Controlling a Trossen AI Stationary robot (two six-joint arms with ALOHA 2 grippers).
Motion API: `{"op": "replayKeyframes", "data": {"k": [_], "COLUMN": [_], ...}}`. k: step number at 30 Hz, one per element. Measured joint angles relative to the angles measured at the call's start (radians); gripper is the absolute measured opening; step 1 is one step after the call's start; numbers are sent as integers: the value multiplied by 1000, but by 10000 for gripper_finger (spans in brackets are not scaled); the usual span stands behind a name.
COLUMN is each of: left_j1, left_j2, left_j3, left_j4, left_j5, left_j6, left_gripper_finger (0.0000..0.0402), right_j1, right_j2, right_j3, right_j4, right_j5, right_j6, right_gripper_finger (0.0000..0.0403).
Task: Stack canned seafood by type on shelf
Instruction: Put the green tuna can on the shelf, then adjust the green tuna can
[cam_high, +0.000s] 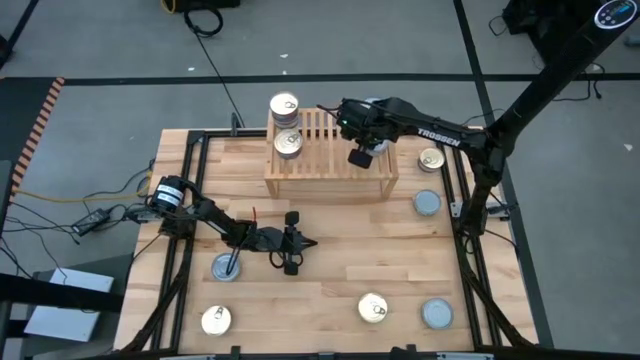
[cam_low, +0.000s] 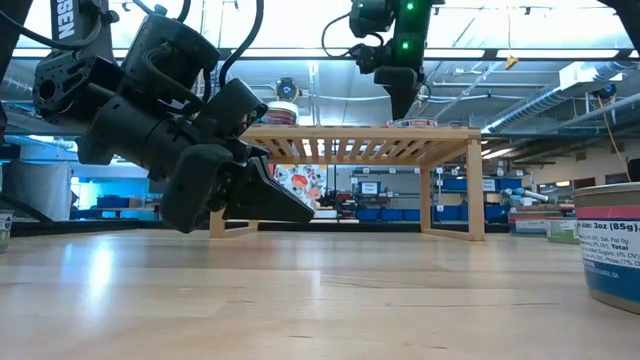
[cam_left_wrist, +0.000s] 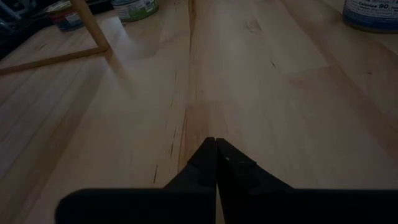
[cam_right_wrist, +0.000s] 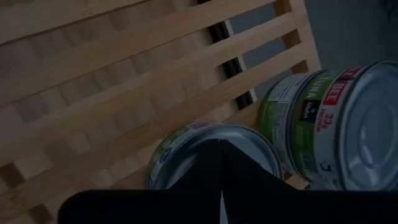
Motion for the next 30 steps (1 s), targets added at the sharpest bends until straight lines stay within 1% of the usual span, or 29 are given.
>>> {"op": "replayKeyframes", "data": {"k": [4,8,11,13,15,18,21,23,26,30], "left_j1": [0,0,0,0,-1,-3,-6,-6,-6,-6], "left_j2": [0,0,0,0,0,0,0,0,0,0], "left_j3": [0,0,0,0,0,0,0,0,0,0], "left_j4": [0,-1,-2,-4,-4,-4,-4,-3,-3,-1], "left_j5": [0,0,0,0,0,0,0,0,0,0], "left_j6": [0,1,1,1,1,0,0,0,0,0], "left_gripper_finger": [5,5,5,5,5,5,5,5,5,5], "right_j1": [37,106,176,220,262,327,397,452,530,614], "right_j2": [-43,-104,-168,-211,-255,-328,-389,-421,-461,-487], "right_j3": [7,6,-23,-67,-146,-314,-493,-595,-704,-801], "right_j4": [-21,-67,-78,-74,-64,-23,4,32,43,43], "right_j5": [1,2,2,1,2,0,-62,-85,-90,-74], "right_j6": [1,53,120,190,273,428,604,713,885,1098], "right_gripper_finger": [4,3,3,3,3,3,3,3,3,3]}}
